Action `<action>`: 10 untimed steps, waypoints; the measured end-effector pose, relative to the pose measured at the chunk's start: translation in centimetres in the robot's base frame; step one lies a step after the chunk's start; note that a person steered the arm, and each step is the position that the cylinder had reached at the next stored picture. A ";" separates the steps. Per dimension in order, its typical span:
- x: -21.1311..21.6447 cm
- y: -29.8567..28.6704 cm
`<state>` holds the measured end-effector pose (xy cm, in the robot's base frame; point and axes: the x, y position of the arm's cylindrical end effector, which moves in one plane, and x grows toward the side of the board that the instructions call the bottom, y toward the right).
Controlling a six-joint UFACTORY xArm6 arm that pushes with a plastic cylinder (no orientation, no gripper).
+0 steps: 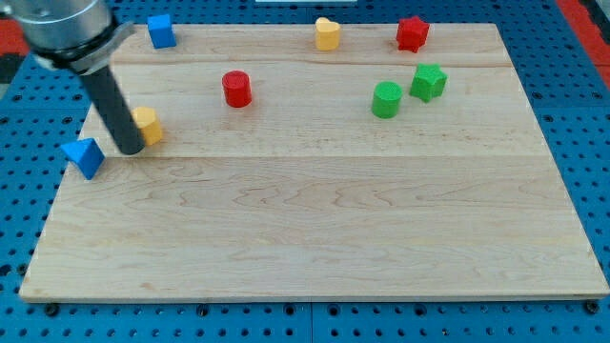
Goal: Move the blue triangle to the left center
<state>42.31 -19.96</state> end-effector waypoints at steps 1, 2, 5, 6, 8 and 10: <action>-3.2 2.4; -1.0 1.8; -2.6 -2.7; -2.3 -2.7; 8.1 -0.4; 9.2 -10.5</action>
<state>51.47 -30.45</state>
